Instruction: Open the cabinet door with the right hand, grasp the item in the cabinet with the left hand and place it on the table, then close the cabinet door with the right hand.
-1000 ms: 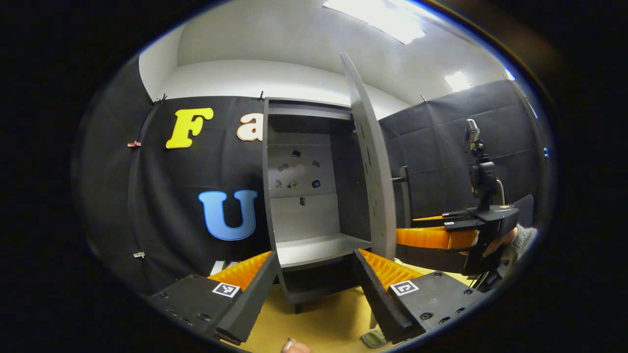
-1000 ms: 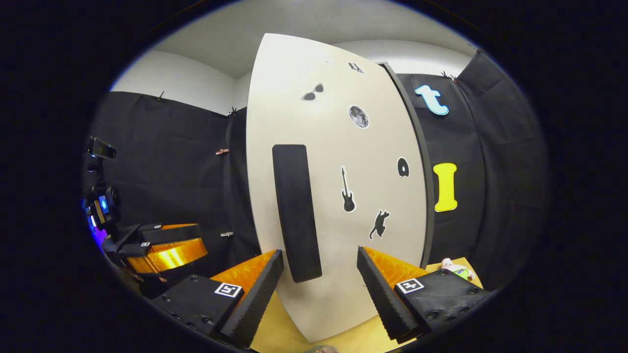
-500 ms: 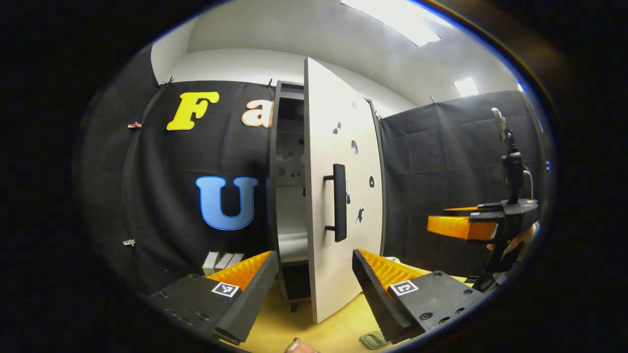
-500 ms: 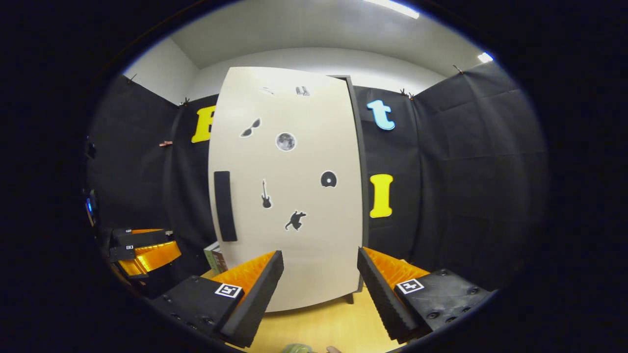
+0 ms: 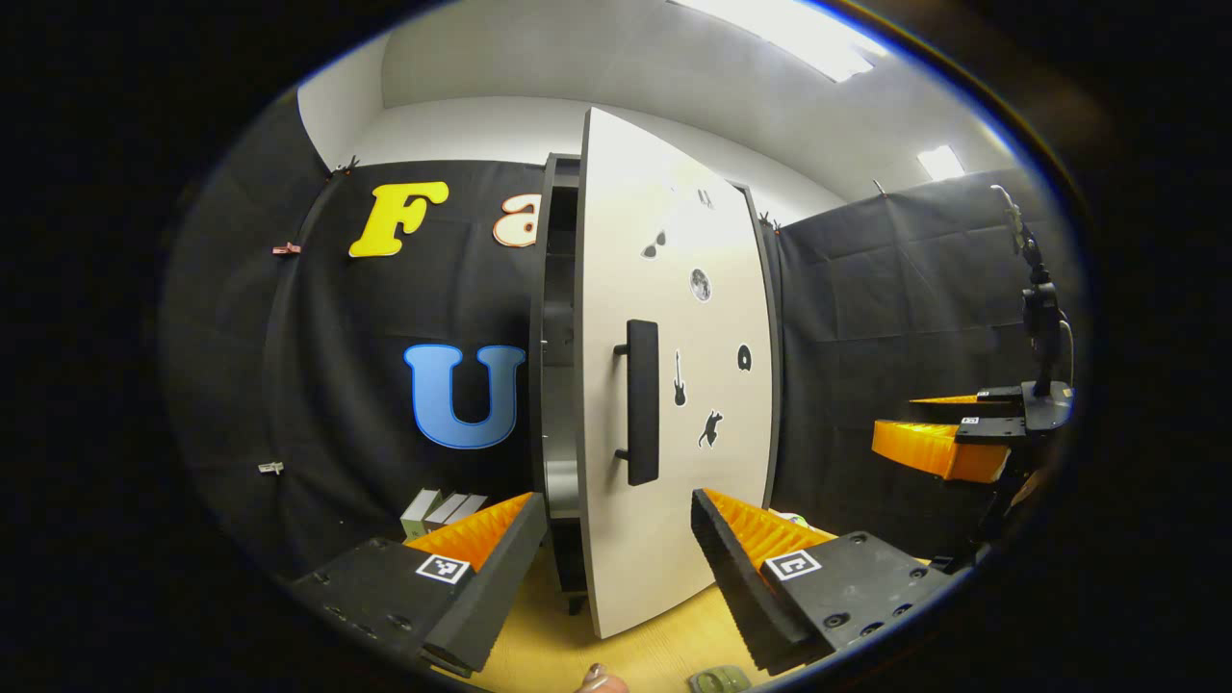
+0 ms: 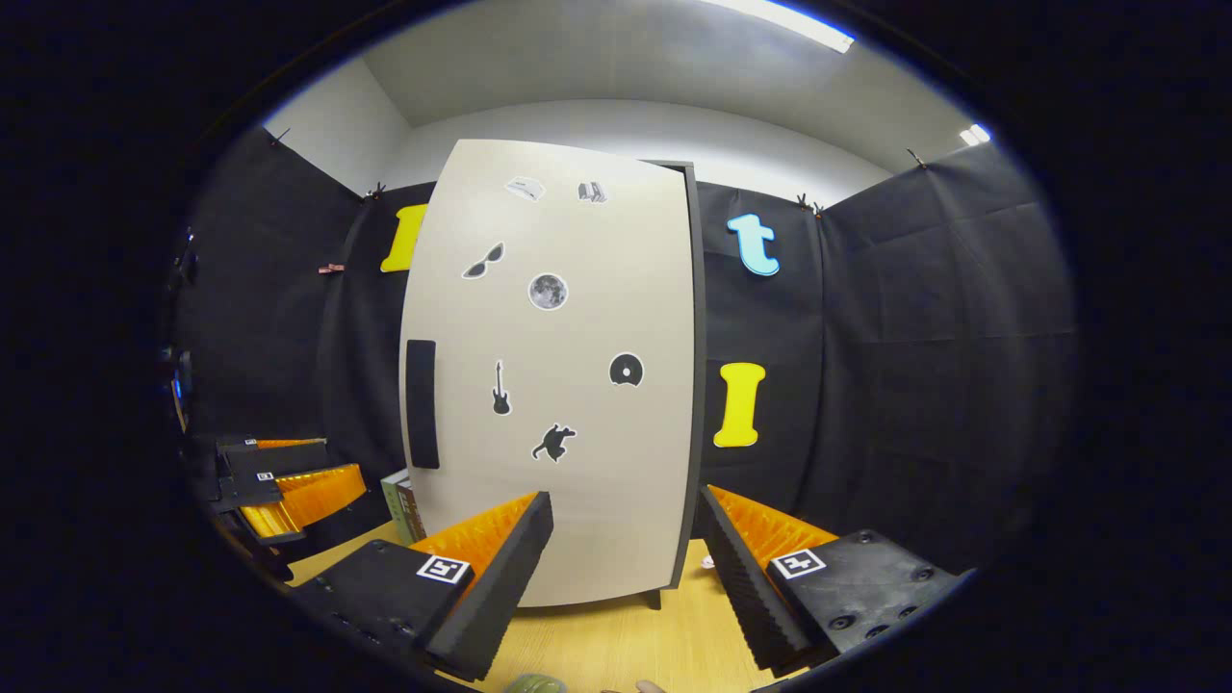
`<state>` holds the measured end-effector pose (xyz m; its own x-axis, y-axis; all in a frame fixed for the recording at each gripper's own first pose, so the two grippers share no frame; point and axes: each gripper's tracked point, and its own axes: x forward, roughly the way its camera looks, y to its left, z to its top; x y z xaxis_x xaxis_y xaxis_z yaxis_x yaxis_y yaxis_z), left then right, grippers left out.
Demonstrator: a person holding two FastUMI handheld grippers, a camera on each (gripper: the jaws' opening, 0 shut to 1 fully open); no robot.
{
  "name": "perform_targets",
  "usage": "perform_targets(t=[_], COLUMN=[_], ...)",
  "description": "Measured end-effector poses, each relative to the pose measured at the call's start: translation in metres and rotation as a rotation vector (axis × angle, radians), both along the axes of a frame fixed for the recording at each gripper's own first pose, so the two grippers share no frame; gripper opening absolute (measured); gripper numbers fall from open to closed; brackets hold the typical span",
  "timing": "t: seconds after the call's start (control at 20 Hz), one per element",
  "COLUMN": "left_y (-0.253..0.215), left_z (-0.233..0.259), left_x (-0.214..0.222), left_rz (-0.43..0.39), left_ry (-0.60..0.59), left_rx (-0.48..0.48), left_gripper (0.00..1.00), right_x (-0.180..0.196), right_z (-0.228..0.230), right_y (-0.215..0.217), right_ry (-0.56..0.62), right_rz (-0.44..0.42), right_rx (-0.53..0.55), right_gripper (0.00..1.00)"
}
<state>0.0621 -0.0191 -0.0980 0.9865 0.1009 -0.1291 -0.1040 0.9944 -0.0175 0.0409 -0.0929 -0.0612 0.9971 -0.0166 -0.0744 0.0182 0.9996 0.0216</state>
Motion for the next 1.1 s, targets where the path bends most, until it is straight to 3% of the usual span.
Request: perform_targets(t=[0.35, 1.1], left_y=[-0.005, -0.020], left_z=[0.004, 0.009], left_x=[0.004, 0.016], left_rz=[0.016, -0.026], left_ry=[0.002, -0.013], left_rx=[0.016, 0.009], left_gripper=[0.96, 0.96], right_x=[0.009, 0.000], right_z=[0.003, 0.000], right_y=[0.012, 0.007], right_ry=[-0.014, -0.007], right_rz=[0.046, 0.032], right_rx=[0.020, 0.031], right_gripper=[0.97, 0.97])
